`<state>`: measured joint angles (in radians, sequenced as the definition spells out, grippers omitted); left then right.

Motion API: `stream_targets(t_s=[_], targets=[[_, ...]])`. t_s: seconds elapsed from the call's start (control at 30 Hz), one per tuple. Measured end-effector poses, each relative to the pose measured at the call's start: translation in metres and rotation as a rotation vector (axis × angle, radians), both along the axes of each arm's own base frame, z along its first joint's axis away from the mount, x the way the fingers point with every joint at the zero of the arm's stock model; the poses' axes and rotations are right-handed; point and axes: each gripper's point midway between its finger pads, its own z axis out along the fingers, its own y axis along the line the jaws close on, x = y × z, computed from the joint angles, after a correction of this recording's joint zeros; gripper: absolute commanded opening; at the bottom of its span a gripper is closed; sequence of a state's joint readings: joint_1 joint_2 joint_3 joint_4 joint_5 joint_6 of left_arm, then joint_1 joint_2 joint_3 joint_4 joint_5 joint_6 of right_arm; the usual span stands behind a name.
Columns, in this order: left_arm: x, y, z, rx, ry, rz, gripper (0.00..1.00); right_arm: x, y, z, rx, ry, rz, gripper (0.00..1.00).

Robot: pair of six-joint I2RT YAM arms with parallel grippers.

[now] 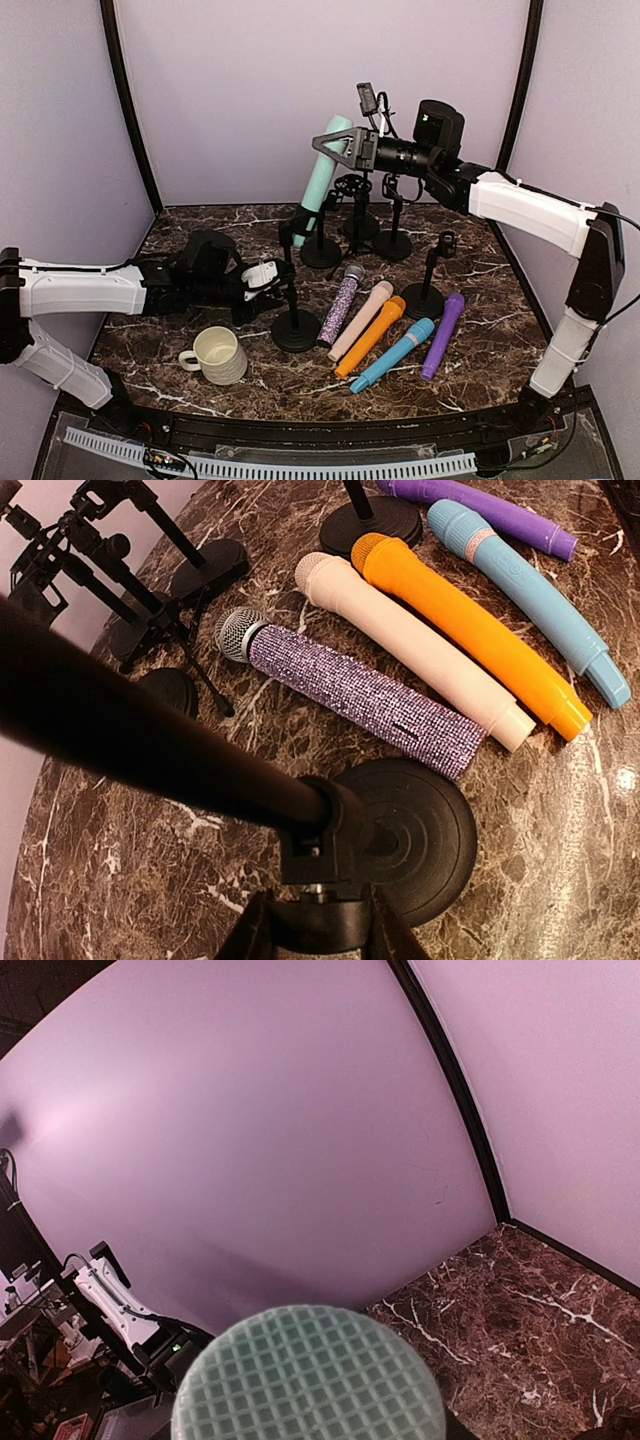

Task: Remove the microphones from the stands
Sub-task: Unscrew the knob on the microphone stand.

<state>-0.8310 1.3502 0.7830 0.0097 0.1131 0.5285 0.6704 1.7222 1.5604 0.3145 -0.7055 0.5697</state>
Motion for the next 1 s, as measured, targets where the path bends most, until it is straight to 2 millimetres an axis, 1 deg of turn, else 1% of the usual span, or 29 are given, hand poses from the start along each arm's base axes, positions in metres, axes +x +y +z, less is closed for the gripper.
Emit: stream_targets(t_s=[0.03,0.1,0.13,0.2,0.23,0.37,0.4,0.5,0.6,0.7,0.9,0.97,1.0], targets=[[0.000,0.000,0.000,-0.004,0.005,-0.003,0.41,0.000,0.000,0.000,0.000,0.001,0.000,0.21],[-0.002,-0.001,0.002,-0.012,0.007,-0.015,0.60,-0.001,0.000,0.000,-0.001,0.001,0.000,0.21],[-0.003,-0.002,0.003,-0.012,-0.001,-0.025,0.72,-0.001,0.000,0.000,0.000,0.001,0.000,0.21],[-0.004,-0.003,0.010,-0.026,-0.021,-0.034,0.81,-0.001,-0.001,0.000,-0.001,-0.001,-0.003,0.21],[-0.004,-0.003,0.015,-0.039,-0.034,-0.036,0.83,-0.001,-0.001,0.000,-0.002,-0.001,-0.003,0.21],[-0.010,-0.001,0.046,-0.089,-0.153,-0.066,0.84,-0.001,-0.001,-0.001,-0.002,-0.002,-0.005,0.23],[-0.010,0.000,0.053,-0.097,-0.185,-0.071,0.84,0.000,-0.001,-0.001,-0.002,-0.002,-0.007,0.26],[-0.013,-0.001,0.062,-0.093,-0.243,-0.089,0.83,0.000,-0.002,-0.001,-0.002,-0.003,-0.012,0.46],[-0.013,0.000,0.059,-0.072,-0.258,-0.094,0.83,0.001,-0.002,-0.001,-0.003,-0.001,-0.018,0.61],[-0.013,0.001,0.054,-0.059,-0.258,-0.095,0.83,0.002,-0.002,-0.005,-0.012,0.007,-0.031,0.71],[-0.012,0.006,0.039,-0.021,-0.249,-0.079,0.82,0.008,-0.006,-0.017,-0.035,0.035,-0.084,0.84],[-0.011,0.006,0.033,-0.003,-0.246,-0.074,0.79,0.008,-0.010,-0.020,-0.038,0.042,-0.105,0.86],[-0.010,0.006,0.030,0.005,-0.242,-0.074,0.75,0.008,-0.012,-0.020,-0.038,0.045,-0.114,0.86]])
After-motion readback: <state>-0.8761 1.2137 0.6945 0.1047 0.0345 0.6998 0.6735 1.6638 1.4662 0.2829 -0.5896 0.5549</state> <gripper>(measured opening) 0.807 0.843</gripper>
